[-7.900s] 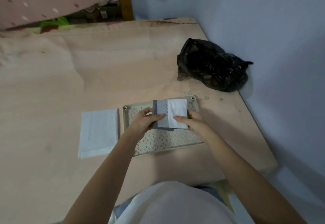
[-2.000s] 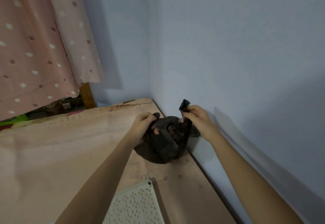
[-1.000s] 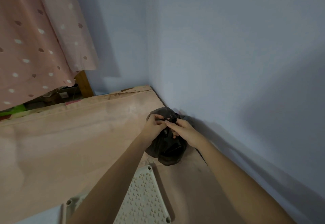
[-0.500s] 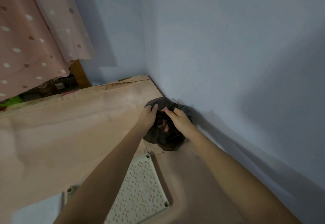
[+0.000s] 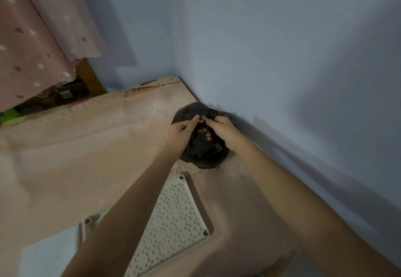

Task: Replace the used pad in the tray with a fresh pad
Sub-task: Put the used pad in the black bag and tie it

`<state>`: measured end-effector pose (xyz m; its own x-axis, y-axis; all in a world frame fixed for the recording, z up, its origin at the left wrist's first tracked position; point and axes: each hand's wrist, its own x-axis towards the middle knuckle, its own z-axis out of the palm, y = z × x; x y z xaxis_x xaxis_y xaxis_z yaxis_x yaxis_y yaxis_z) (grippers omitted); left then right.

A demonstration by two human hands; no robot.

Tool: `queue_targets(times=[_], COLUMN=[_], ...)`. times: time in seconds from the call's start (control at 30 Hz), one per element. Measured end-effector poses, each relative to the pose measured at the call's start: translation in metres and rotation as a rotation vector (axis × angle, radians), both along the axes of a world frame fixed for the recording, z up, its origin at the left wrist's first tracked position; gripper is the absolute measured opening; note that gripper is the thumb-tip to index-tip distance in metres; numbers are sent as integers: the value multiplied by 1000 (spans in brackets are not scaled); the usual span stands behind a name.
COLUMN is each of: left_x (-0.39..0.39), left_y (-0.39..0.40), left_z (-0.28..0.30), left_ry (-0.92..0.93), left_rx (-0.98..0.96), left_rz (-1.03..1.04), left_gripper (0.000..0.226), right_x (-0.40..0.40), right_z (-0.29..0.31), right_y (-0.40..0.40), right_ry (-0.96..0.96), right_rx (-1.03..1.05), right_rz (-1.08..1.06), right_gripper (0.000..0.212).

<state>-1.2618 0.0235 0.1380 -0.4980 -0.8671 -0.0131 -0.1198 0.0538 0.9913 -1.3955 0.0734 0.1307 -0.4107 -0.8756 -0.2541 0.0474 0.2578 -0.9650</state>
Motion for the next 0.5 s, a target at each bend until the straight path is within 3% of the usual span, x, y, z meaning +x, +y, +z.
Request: queue_targets(times=[0.1, 0.2, 0.3, 0.37, 0.47, 0.5], left_x=[3, 7, 5, 3, 0, -1], left_y=[-3, -7, -10, -10, -9, -8], left_z=[1, -6, -15, -15, -12, -11], left_ry=[19, -84, -178, -288, -424, -435], left_rx=[91, -124, -208, -210, -181, -159], left_rz=[-12, -138, -90, -98, -285, -314], left_gripper=[28, 7, 30, 34, 12, 15], right_x=[-5, -8, -9, -10, -10, -9], right_z=[-3, -2, -2, -2, -4, -4], right_y=[1, 4, 6, 7, 10, 12], right_ry=[-58, -54, -29, 12, 124, 144], right_rx=[8, 6, -20, -26, 0, 2], right_rz=[-11, 30, 52, 73, 116, 113], right_gripper=[23, 21, 19, 27, 43, 45])
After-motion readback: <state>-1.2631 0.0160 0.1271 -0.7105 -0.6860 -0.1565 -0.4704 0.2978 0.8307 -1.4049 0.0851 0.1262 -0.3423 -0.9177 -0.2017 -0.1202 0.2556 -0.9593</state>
